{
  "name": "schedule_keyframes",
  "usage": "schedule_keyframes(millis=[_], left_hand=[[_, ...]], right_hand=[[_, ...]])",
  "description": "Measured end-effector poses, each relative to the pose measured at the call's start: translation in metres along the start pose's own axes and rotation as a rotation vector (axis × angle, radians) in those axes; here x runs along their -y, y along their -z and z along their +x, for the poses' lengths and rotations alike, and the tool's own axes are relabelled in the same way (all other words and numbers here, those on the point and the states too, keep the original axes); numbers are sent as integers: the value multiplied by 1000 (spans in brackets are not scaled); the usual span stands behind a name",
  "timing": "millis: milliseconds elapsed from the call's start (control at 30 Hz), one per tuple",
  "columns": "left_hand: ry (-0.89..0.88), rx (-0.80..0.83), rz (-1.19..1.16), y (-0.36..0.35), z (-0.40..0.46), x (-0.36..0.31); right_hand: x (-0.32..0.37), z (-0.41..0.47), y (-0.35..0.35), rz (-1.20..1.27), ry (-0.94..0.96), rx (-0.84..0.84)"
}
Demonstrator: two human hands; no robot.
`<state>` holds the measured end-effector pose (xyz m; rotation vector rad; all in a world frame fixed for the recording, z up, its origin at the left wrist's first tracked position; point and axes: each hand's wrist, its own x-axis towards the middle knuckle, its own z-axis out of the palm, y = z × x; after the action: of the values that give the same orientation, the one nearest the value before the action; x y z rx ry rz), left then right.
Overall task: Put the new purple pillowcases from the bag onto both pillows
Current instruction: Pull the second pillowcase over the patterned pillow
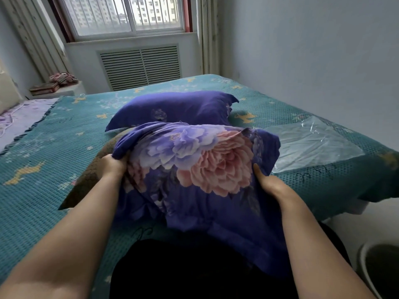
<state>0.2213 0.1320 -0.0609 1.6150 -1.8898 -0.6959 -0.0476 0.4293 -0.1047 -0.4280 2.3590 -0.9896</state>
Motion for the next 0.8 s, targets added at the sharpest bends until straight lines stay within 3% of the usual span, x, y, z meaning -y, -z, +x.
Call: schedule_keyframes(millis=[100,233,367,467,567,600,667,800], left_hand=[[-60,115,-14,-3,-7,-4],[-33,203,211,-2,-13,-3],[-51,386,195,7,-32,2],[-112,412,183,6,-39,9],[-75,323,-42,-24,11,48],[-48,281,-116,-32,15,51],[-33,197,-259,-32,-21,27],[-296,-35,-144,-10,-96,-19]], right_hand=[[-14,-6,-4,51,-51,-110],[-26,-20,-11,-144,-68,-310],[-27,-25,-20,-132,-44,46],[-27,-39,-28,141,33,111],[-30,-51,-35,779,107,151],[-29,-50,-38,851,103,118],[-19,-45,-42,769,84,-81],[9,-40,-20,575,257,-558]])
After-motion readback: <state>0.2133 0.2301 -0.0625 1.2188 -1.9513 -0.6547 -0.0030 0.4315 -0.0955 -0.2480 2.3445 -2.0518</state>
